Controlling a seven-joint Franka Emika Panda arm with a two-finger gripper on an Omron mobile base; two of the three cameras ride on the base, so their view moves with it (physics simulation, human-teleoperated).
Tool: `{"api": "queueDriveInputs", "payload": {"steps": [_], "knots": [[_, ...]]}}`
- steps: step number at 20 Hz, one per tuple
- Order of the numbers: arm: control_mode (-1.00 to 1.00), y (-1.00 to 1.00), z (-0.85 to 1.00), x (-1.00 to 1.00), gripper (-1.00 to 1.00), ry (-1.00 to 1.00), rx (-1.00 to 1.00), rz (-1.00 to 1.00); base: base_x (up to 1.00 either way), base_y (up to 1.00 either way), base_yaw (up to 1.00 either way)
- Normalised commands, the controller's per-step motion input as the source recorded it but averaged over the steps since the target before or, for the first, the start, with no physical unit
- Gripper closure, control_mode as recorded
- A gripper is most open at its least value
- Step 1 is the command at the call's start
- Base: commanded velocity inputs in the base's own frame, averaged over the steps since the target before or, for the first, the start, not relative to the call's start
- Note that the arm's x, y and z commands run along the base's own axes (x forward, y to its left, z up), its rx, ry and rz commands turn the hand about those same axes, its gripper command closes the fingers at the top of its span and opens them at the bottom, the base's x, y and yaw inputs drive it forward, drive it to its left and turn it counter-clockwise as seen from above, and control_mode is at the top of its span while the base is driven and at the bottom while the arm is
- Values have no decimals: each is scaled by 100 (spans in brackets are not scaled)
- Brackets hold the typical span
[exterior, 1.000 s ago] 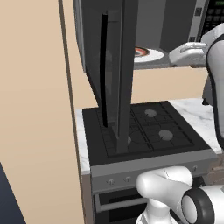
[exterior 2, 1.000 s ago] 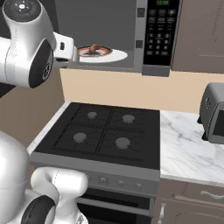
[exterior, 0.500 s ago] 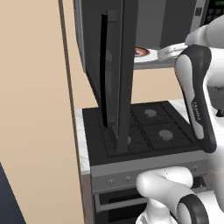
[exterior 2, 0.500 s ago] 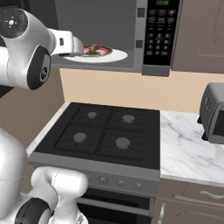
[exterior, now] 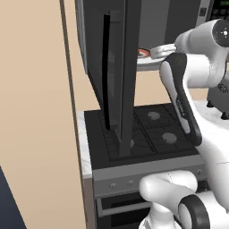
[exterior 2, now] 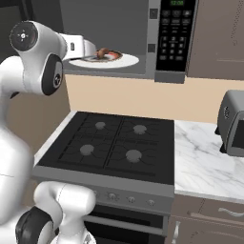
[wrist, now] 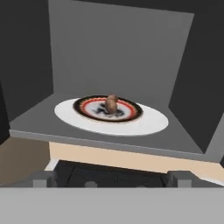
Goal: Retrieve the reheated potato from the microwave, then place the potato, cheese, and condiment on the cutting board.
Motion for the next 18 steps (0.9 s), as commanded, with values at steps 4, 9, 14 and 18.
{"api": "queueDriveInputs", "payload": {"steps": [4, 9, 14, 18], "knots": [[-100, 0, 20, 46, -100, 4, 10, -1, 0, 0, 0], [-100, 0, 14, 44, -100, 4, 10, 0, 0, 0, 0], [-100, 4, -4, 48, -100, 2, 5, 0, 0, 0, 0], [-100, 4, -14, 48, -100, 2, 0, 0, 0, 0, 0]]}}
